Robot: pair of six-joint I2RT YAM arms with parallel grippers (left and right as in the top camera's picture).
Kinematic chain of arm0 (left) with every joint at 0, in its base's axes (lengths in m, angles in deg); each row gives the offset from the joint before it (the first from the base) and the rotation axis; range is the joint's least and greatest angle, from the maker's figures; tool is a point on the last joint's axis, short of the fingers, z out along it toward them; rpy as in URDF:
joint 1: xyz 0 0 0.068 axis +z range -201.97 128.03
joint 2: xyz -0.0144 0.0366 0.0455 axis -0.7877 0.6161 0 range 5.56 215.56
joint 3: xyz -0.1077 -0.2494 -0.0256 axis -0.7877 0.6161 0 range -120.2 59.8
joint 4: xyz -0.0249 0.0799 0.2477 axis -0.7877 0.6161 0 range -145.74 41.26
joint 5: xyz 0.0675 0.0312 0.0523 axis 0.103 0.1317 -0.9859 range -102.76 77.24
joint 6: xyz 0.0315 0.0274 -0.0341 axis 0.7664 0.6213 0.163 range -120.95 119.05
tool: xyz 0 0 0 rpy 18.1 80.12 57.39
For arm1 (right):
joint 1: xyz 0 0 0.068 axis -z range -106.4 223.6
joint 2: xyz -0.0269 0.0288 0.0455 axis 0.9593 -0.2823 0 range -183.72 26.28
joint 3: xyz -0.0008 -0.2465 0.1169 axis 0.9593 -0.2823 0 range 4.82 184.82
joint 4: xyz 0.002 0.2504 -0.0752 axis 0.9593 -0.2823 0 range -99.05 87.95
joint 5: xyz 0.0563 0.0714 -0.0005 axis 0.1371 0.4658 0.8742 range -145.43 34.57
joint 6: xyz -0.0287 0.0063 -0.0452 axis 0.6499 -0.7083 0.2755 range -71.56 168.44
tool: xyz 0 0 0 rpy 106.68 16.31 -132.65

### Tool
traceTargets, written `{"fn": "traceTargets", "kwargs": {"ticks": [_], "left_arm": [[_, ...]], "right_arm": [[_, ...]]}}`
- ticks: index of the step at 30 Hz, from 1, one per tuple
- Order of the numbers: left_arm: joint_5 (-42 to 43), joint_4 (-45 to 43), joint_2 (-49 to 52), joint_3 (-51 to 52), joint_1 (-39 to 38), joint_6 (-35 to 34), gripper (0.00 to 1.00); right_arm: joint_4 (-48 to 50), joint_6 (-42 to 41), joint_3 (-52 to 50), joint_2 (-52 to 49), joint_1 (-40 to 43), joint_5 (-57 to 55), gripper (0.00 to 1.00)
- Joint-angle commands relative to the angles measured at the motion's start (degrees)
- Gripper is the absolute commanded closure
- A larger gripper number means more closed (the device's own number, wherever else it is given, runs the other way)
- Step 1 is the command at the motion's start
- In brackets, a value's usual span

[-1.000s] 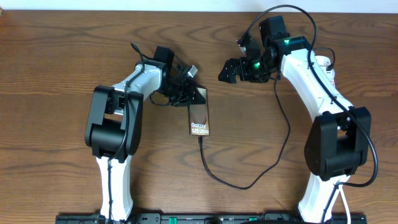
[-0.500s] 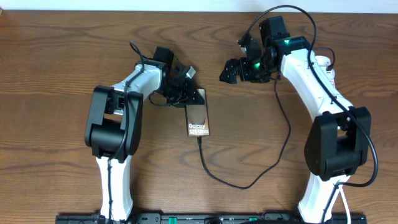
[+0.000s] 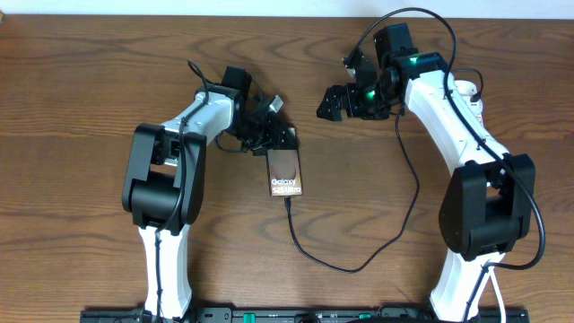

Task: Plug charger to phone and switch on socket
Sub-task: 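Lay the phone flat on the table and open the left gripper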

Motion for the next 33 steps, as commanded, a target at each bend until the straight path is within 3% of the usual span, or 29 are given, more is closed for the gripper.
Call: {"fn": "traceTargets", "kwargs": {"ticks": [1, 16, 33], "left_arm": [[-12.48, 1.73, 1.11, 0.42, 0.09, -1.42, 0.56], [-17.42, 2.27, 1.09, 0.35, 0.09, -6.21, 0.46], [-22.82, 4.66, 1.09, -0.57, 0.02, -9.14, 0.45]], "right_arm": [[-0.24, -0.11, 1.05, 1.92, 0.35, -0.09, 0.01], [-0.44, -0.11, 1.05, 1.92, 0.35, -1.11, 0.01], [-0.46, -0.11, 1.05, 1.92, 0.35, -1.16, 0.01]]}}
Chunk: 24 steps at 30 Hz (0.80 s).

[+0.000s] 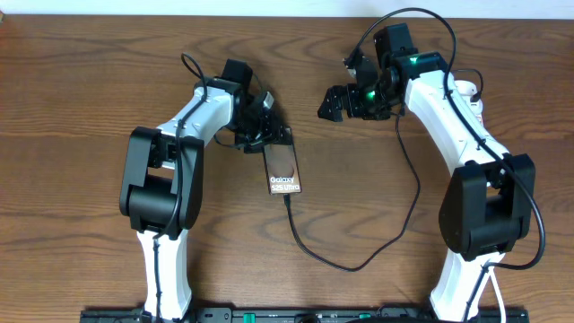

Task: Plug charger to phone and switch on socket
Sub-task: 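Lay the phone flat on the table and open the left gripper, then raise both grippers up and away from the phone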

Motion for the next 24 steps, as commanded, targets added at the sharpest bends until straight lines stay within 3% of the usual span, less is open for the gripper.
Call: {"fn": "traceTargets", "kwargs": {"ticks": [1, 16, 24], "left_arm": [[-11.47, 0.79, 2.93, 1.68, 0.37, -0.55, 0.45], [-11.61, 0.79, 2.93, 1.57, 0.39, -0.57, 0.45], [-19.76, 2.95, 2.08, -0.04, 0.37, -3.30, 0.44]], "right_arm": [[-0.24, -0.11, 1.05, 1.92, 0.35, 0.07, 0.01], [-0.42, -0.11, 1.05, 1.92, 0.35, -0.13, 0.01], [-1.53, 0.35, 1.05, 1.92, 0.35, -0.33, 0.01]]}}
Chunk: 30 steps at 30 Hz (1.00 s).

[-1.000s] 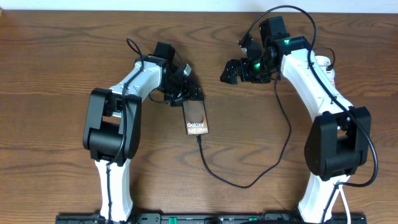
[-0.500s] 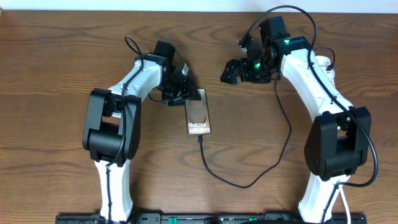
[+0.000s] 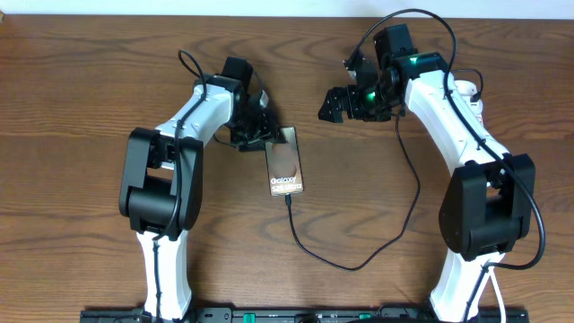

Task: Plug charger to phone and switch on socket
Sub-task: 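Raise both grippers up and away from the phone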

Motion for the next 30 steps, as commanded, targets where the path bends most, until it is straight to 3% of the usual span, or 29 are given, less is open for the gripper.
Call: {"fn": "traceTargets", "kwargs": {"ticks": [1, 5, 7, 11, 18, 22, 30], "left_arm": [[-14.27, 1.20, 2.29, 1.36, 0.46, -1.31, 0.44], [-15.61, 2.05, 1.53, 1.36, 0.48, -1.29, 0.44], [-16.02, 2.10, 0.83, 1.27, 0.52, -1.29, 0.43], [-18.64, 3.61, -3.15, -0.11, 0.92, -1.29, 0.35], [-21.31, 4.20, -21.62, -1.01, 3.28, -1.05, 0.25], [-21.31, 4.24, -32.37, -1.01, 4.76, -1.05, 0.10], [-21.29, 6.16, -46.23, -0.98, 5.25, -1.07, 0.07]], "right_arm": [[-0.31, 0.33, 1.05, 1.92, 0.35, -0.26, 0.01], [-0.26, 0.33, 1.05, 1.92, 0.35, -0.26, 0.01], [-0.28, 0.24, 1.05, 1.95, 0.35, -0.20, 0.06], [-0.61, 0.28, 1.05, 2.97, 0.35, 1.31, 0.05], [-1.55, 0.28, 1.05, 11.10, 1.40, -2.25, 0.01], [-3.98, 0.28, 1.05, 18.01, 2.14, -6.88, 0.01], [-10.08, 0.26, 1.05, 33.16, 4.22, -15.72, 0.01]]}}
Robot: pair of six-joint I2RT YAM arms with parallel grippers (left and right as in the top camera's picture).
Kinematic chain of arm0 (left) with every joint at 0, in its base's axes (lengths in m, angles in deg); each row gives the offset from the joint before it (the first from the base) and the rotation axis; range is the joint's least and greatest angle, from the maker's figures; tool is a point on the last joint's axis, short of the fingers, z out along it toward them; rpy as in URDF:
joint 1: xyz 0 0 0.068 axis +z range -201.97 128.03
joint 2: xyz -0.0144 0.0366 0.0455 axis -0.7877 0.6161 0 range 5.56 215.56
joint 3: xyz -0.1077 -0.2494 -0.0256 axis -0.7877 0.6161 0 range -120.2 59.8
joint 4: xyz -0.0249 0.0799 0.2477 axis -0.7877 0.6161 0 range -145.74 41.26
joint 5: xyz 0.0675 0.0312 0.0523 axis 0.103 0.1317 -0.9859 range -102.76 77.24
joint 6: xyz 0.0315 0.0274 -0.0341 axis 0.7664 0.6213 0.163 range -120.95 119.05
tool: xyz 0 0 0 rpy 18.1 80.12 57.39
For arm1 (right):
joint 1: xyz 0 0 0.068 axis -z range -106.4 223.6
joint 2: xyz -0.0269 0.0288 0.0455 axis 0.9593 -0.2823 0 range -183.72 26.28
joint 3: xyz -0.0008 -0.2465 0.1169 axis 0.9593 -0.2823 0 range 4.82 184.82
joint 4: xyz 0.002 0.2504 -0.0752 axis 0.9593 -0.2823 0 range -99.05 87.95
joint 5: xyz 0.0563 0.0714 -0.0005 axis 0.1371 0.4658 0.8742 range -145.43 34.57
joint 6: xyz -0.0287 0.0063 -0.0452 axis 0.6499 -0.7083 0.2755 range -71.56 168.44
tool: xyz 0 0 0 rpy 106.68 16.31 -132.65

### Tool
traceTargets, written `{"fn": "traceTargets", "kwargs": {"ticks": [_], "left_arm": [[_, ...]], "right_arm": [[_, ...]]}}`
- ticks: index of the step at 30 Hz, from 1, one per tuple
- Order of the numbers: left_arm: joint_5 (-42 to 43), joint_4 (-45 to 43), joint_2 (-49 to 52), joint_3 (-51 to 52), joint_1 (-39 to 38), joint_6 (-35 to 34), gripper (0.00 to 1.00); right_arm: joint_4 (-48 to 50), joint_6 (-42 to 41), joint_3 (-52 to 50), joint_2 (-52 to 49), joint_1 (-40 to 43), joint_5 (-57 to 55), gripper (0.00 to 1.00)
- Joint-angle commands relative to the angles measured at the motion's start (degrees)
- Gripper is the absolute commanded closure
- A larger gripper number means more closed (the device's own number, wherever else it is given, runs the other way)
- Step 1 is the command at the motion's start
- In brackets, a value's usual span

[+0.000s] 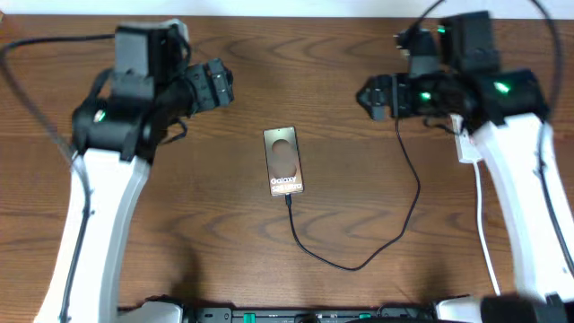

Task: Plug charger to phone and switch on socket
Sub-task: 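Raise both grippers up and away from the phone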

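Observation:
The phone point(283, 161) lies face up mid-table, its screen lit and showing "Galaxy". The black charger cable point(359, 264) is plugged into the phone's near end. From there it loops right and runs up under my right gripper point(366, 95). A white block point(466, 145), seemingly the socket, peeks out beside my right arm; its switch is hidden. My left gripper point(224, 85) hangs high at the upper left, well clear of the phone. Both grippers look open and hold nothing.
The two white arms rise along the left and right sides of the view. A dark rail point(296, 314) runs along the table's front edge. A white wall edge borders the back.
My left gripper, which was against the phone's far end, is now raised at the upper left, away from it. The right arm has lifted and drawn back to the right. The phone lies where it was.
At each earlier moment my left gripper was at the phone's far end and the phone turned slightly straighter. The cable stayed plugged in. The right gripper hovered still at the upper right. Now both arms are raised and pulled back.

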Motion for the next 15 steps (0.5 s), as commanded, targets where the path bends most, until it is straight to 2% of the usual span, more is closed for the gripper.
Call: {"fn": "traceTargets", "kwargs": {"ticks": [1, 10, 15], "left_arm": [[-0.72, 1.11, -2.49, -0.13, 0.04, 0.13, 0.07], [-0.74, 1.51, -4.52, -0.13, 0.04, 0.15, 0.06], [-0.74, 1.53, -4.52, -0.13, 0.04, 0.15, 0.06]], "right_arm": [[-2.21, 0.26, 0.96, 6.91, 1.55, -6.25, 0.01], [-6.25, 0.28, 0.96, 21.59, 2.21, -13.11, 0.01], [-7.34, 0.28, 0.96, 26.16, 2.21, -13.64, 0.01]]}}
